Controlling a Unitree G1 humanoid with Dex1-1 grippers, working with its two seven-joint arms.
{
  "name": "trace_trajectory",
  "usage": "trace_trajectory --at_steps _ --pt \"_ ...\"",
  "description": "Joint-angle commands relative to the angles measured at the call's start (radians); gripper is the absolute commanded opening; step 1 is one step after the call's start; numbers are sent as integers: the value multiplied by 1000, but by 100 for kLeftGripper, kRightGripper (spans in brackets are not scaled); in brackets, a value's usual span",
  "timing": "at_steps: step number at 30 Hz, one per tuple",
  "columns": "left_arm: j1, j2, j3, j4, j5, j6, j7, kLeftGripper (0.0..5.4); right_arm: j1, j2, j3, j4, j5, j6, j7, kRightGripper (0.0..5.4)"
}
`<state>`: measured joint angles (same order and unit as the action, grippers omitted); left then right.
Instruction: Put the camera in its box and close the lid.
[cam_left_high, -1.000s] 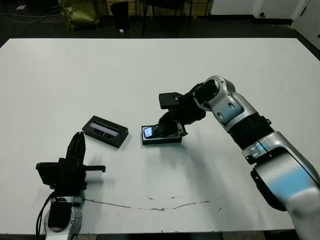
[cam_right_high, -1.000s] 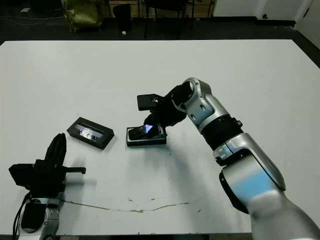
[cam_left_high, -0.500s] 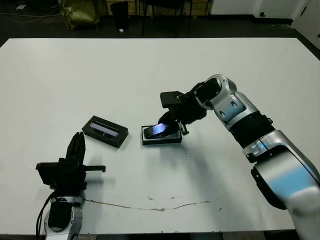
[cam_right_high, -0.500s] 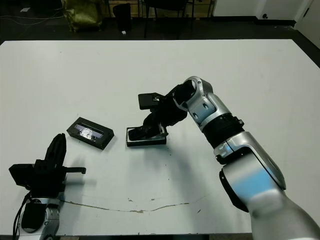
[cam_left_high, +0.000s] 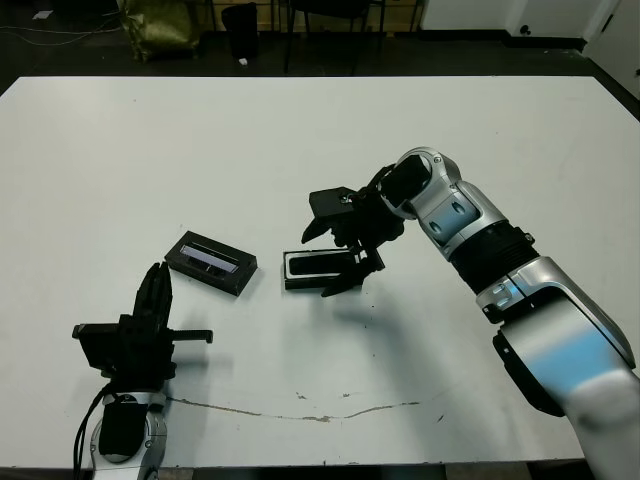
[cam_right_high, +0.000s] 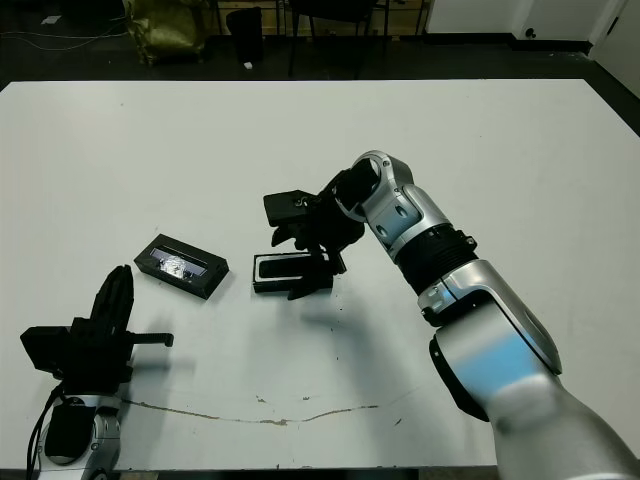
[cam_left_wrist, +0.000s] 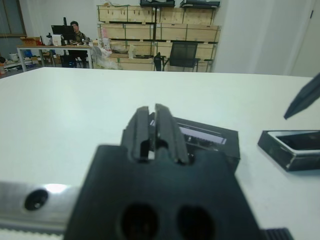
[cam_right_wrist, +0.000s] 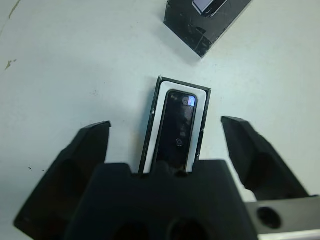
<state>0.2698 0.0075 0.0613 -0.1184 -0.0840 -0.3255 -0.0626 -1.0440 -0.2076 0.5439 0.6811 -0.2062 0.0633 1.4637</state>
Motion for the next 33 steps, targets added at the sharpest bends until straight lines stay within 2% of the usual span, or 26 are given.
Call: trace_trajectory --at_steps 1,5,7,10,12,17,20,24,26,28,31,33 --pt "7 0 5 23 -2 9 3 0 1 -6 0 6 -3 18 -2 539" --pt "10 1 4 21 -13 14 -5 0 7 -13 -19 -15 10 -1 -17 539" --pt "7 7 6 29 -10 0 -10 0 18 -18 -58 -31 42 3 -33 539" --pt "10 1 6 22 -8 6 -1 0 30 -38 -129 -97 113 107 -35 539" --pt "14 -4 4 9 -16 21 1 0 59 -56 -187 -169 169 134 -59 539" --pt "16 -3 0 -3 10 30 13 0 185 -100 -343 -440 294 300 -210 539" --pt "7 3 1 15 17 8 6 0 296 -114 -410 -599 332 325 -332 530" --pt "12 -4 -2 -18 7 54 11 0 433 -97 -450 -720 356 323 -491 456" --pt "10 -4 0 -15 1 50 7 0 498 -81 -458 -776 356 319 -578 409" --pt "3 0 2 5 -2 26 -2 0 566 -61 -458 -815 349 266 -651 363" --pt "-3 4 5 23 3 -1 -7 0 655 -47 -426 -813 275 83 -753 294" --pt "-6 5 6 32 1 -10 -11 0 689 -49 -396 -794 214 -1 -813 248"
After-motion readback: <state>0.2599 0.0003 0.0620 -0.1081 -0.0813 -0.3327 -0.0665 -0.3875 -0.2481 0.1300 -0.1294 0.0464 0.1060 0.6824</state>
